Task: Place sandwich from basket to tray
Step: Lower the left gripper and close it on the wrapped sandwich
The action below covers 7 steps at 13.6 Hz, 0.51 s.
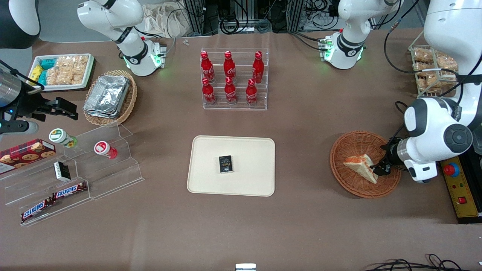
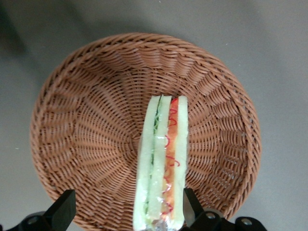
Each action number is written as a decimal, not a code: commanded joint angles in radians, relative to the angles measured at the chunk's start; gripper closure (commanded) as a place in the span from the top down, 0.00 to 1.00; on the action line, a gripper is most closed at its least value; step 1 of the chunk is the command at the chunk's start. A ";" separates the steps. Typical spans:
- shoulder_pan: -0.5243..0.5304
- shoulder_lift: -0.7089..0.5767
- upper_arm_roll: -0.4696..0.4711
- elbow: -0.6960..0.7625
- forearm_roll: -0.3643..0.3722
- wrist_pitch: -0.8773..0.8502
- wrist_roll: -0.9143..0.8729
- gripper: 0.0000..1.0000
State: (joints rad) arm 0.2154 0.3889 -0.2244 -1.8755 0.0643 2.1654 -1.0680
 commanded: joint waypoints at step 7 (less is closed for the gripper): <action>-0.022 0.068 -0.006 0.001 0.005 0.090 -0.064 1.00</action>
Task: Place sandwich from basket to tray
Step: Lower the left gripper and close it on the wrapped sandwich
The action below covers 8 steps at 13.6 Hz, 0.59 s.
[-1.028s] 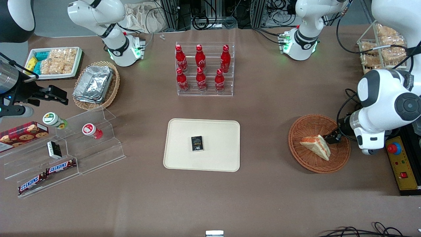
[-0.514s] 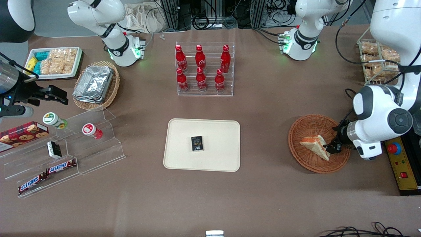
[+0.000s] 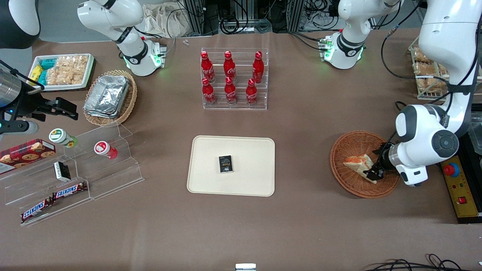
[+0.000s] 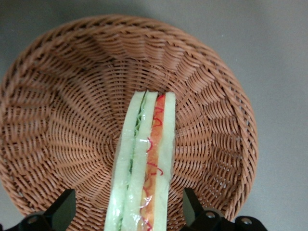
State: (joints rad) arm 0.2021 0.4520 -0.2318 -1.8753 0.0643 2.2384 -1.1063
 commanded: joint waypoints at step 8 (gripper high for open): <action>-0.012 0.051 0.002 -0.002 0.043 0.024 -0.062 0.68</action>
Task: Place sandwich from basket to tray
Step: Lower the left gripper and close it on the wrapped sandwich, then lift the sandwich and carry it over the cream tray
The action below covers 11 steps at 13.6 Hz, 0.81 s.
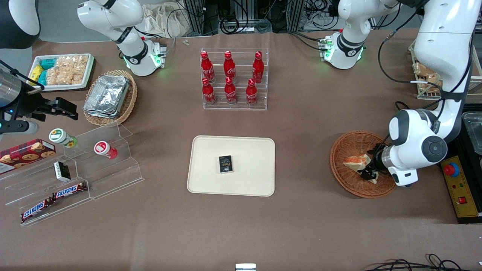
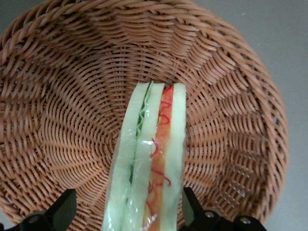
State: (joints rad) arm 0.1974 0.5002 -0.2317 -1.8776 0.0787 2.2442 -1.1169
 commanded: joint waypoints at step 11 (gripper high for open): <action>-0.007 -0.086 -0.012 0.119 0.039 -0.154 -0.026 0.00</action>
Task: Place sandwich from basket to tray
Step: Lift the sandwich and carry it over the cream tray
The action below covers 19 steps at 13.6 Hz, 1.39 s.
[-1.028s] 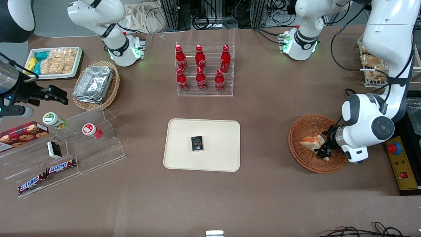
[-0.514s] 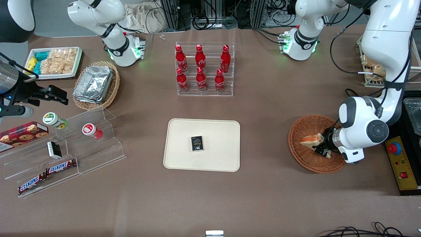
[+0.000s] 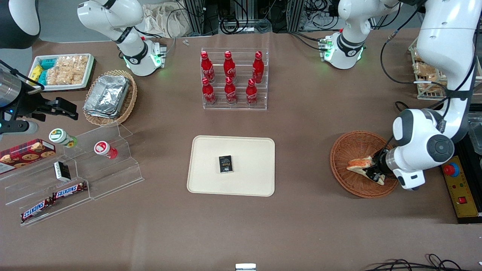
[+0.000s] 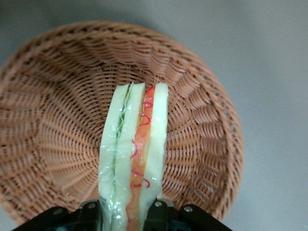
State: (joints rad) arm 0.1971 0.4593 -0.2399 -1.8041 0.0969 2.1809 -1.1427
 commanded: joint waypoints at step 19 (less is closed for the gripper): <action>-0.548 0.268 -0.081 0.497 0.050 -0.279 0.340 0.07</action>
State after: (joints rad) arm -0.3086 0.6634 -0.3289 -1.3575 0.1348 1.8818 -0.8265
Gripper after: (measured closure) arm 0.837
